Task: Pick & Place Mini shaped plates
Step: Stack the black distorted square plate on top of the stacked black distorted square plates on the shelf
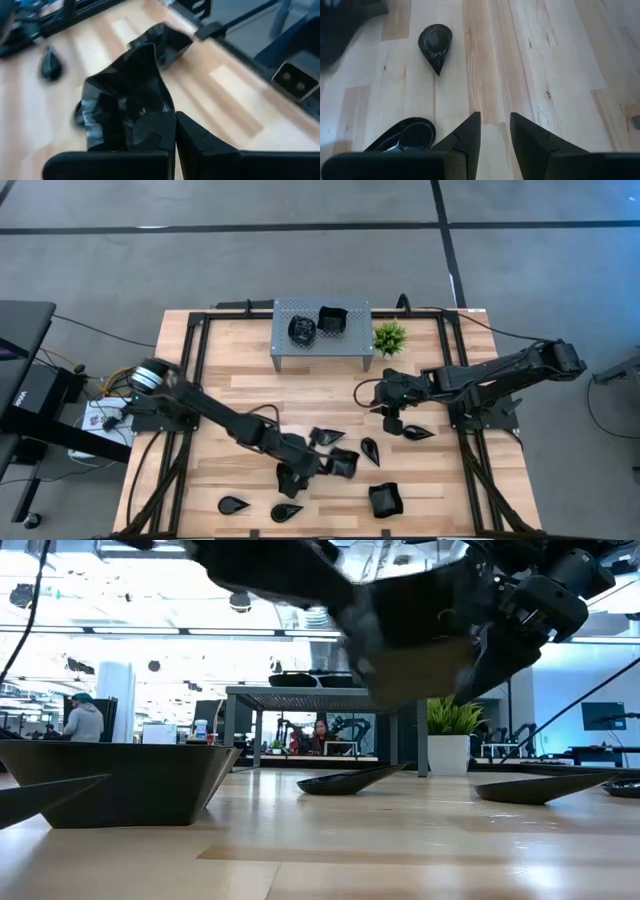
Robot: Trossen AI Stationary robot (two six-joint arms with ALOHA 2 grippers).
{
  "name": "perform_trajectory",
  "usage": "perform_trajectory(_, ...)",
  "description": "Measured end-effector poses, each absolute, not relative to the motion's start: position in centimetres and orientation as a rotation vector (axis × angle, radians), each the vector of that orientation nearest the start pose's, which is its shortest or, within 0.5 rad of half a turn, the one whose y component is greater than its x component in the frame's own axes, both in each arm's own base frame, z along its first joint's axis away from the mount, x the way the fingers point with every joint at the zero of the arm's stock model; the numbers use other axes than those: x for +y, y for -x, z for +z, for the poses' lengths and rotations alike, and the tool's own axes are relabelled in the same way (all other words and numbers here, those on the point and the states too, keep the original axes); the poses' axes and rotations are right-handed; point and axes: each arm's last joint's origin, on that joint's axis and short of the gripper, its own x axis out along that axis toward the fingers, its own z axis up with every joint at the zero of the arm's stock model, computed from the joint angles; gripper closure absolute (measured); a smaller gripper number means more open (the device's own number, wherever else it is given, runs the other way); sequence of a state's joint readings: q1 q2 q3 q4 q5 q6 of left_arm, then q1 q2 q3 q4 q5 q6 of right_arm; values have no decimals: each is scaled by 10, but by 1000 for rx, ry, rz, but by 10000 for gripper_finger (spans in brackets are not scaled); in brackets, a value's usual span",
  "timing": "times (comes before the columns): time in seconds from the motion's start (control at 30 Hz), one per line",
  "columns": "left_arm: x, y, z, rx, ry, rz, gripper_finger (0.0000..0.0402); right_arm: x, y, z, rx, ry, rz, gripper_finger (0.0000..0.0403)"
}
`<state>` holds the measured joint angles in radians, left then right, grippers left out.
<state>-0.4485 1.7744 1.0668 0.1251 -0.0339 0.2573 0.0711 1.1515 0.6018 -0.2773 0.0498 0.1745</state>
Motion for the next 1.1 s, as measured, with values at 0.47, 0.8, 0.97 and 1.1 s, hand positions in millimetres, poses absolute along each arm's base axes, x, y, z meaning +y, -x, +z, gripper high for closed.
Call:
perform_trajectory(0.47, -66, -309, 293, 457, -648, -58, 396, 14, -219, 198, 811, -115, -52, 302)
perform_trajectory(0.8, 54, -311, 305, 439, -661, 88, 397, 14, -219, 198, 801, -103, -47, 302)
perform_trajectory(0.97, 106, -312, 299, 413, -662, 183, 396, 14, -220, 198, 798, -68, -32, 302)
perform_trajectory(1.1, 134, -316, 284, 423, -636, 191, 397, 14, -220, 199, 796, -66, -31, 302)
